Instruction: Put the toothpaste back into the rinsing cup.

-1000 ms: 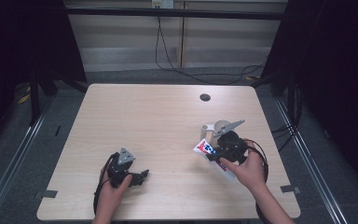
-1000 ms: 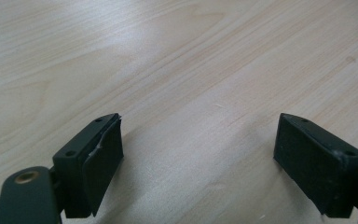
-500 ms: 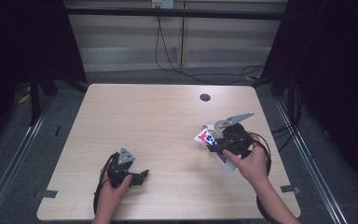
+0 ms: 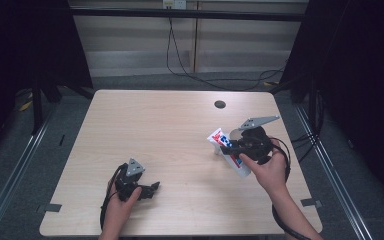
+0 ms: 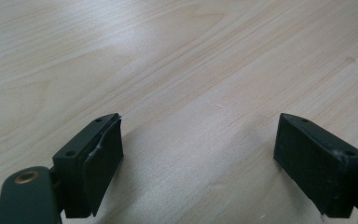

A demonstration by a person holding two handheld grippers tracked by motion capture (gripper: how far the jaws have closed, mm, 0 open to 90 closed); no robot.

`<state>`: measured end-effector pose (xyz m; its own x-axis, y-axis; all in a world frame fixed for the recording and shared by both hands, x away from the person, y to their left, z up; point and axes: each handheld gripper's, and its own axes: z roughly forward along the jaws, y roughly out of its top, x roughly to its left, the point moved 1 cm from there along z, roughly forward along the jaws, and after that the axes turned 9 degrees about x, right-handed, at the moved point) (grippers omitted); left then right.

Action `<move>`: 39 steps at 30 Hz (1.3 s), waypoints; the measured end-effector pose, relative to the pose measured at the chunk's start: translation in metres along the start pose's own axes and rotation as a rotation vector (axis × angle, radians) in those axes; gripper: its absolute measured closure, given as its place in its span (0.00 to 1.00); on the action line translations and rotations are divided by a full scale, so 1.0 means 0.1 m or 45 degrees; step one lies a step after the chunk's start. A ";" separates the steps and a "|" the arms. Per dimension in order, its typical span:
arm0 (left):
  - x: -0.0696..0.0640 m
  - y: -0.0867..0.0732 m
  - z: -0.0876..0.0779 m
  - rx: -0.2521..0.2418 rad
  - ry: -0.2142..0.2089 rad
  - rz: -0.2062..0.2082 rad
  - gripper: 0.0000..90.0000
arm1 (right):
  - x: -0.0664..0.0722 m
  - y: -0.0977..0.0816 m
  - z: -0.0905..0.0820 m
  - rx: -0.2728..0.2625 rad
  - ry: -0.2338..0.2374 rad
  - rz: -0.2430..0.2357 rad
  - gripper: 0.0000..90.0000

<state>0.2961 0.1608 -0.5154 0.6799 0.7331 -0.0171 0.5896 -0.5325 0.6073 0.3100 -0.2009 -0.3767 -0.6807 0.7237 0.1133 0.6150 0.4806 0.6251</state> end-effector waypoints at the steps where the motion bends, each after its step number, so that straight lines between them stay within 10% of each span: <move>1: 0.00 0.00 0.00 0.002 0.001 0.001 0.17 | 0.00 0.01 -0.01 -0.009 -0.003 0.008 0.76; 39: 0.00 0.00 0.00 0.002 0.001 0.001 0.17 | -0.21 0.23 -0.15 -0.275 -0.054 0.108 0.76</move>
<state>0.2960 0.1608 -0.5153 0.6797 0.7333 -0.0160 0.5899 -0.5336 0.6061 0.3318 -0.2125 -0.3532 -0.6102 0.7792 0.1432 0.5670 0.3032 0.7659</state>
